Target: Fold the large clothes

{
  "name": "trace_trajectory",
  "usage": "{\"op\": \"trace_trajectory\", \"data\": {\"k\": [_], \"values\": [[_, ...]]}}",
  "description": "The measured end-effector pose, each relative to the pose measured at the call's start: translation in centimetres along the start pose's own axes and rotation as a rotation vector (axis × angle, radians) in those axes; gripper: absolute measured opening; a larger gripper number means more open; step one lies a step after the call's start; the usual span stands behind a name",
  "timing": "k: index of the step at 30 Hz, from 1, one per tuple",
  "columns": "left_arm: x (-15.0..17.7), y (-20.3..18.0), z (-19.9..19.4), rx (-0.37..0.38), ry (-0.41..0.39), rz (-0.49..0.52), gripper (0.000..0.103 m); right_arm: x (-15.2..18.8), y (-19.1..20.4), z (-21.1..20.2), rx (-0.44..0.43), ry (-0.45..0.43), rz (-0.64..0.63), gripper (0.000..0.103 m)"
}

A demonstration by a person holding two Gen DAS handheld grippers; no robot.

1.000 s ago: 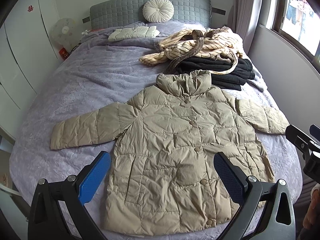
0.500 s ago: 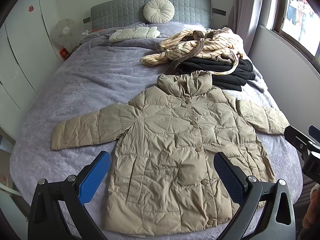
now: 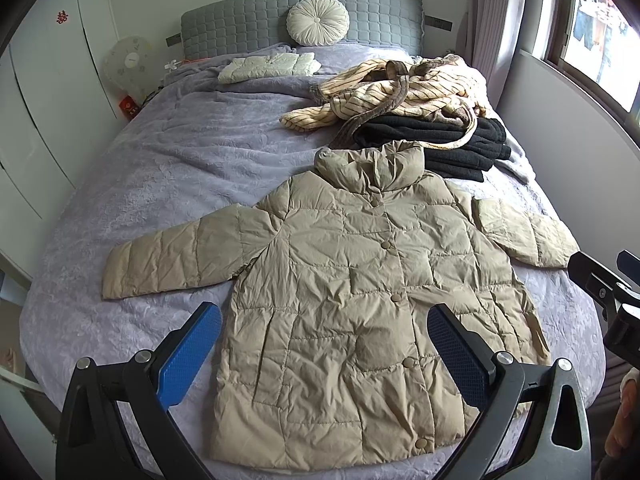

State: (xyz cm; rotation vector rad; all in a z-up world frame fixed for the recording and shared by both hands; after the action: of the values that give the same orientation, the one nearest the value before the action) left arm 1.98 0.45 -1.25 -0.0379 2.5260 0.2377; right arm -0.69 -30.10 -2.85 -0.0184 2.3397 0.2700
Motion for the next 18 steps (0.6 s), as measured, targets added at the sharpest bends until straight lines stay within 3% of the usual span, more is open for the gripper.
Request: {"op": "trace_trajectory", "data": {"k": [18], "values": [[0.7, 1.0, 0.4, -0.004, 0.015, -0.012, 0.103, 0.8, 1.3, 0.5, -0.004, 0.008, -0.004, 0.103]]}}
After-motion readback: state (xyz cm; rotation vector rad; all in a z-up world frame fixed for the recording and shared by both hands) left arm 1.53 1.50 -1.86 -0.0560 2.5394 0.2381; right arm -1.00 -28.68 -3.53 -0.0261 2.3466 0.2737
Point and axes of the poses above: each gripper's, at about its wrist camera, not at the fingertips, and z roughly the way its jaws point, y to its left, x to its underside, the point moved 6 cm from there along z, roughly the way its jaws point, and after that the axes turned 10 degrees about -x, right-handed, at the moved point
